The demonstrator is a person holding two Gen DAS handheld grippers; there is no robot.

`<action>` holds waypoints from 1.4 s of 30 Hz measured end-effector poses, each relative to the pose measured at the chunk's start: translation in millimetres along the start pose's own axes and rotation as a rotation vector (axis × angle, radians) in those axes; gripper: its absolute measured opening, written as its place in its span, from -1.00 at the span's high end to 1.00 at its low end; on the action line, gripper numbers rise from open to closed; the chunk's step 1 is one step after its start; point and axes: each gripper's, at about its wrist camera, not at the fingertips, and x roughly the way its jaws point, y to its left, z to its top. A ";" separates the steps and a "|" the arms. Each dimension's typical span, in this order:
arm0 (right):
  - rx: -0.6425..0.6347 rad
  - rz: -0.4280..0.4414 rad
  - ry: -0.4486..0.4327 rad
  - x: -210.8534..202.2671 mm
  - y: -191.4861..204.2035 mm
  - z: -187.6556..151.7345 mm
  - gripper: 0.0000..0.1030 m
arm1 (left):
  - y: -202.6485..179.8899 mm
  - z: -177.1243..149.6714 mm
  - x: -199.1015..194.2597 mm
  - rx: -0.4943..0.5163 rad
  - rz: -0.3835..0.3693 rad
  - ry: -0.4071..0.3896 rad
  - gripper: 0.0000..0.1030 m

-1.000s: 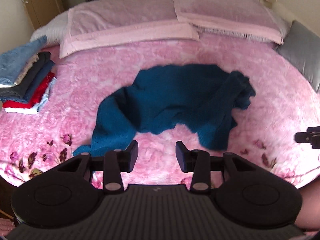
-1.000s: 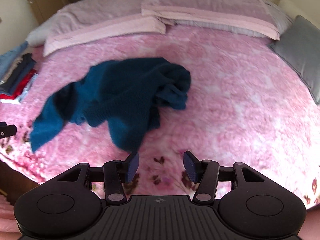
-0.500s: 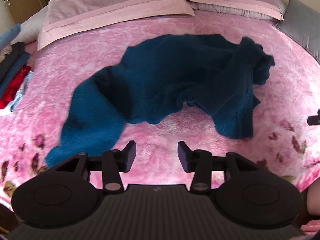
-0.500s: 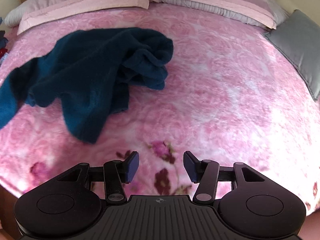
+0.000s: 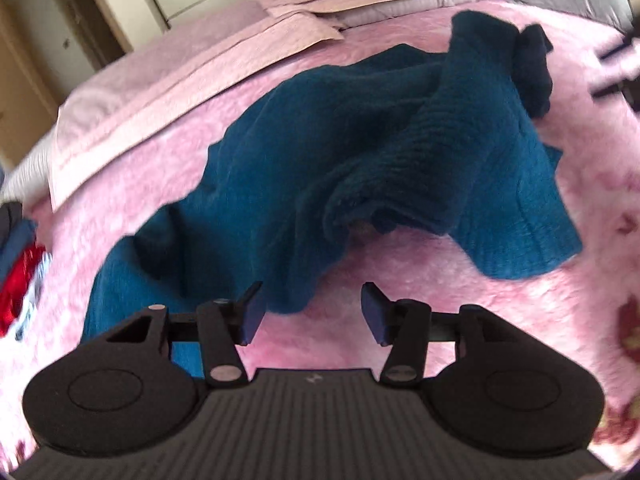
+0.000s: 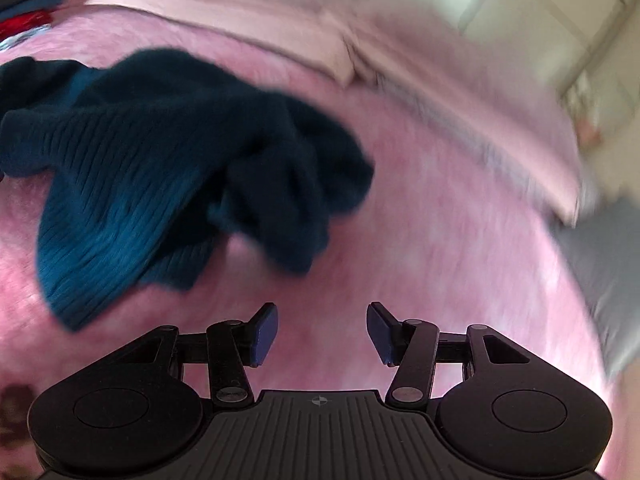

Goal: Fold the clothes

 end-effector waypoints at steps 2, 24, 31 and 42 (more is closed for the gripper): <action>-0.051 -0.005 -0.122 -1.3 -2.9 7.9 -0.03 | -1.6 0.1 6.3 0.022 0.018 -0.006 0.06; -0.178 -0.112 -0.206 2.0 -40.6 20.8 -0.04 | 9.9 -0.9 37.1 0.095 0.081 -0.021 0.01; -0.259 -0.016 -0.221 -0.3 -19.8 25.7 -0.04 | 11.8 -2.5 34.4 0.110 0.058 -0.030 0.01; -0.538 0.020 -0.368 46.9 24.0 14.4 0.46 | 12.5 -11.2 53.5 0.263 0.089 -0.112 0.74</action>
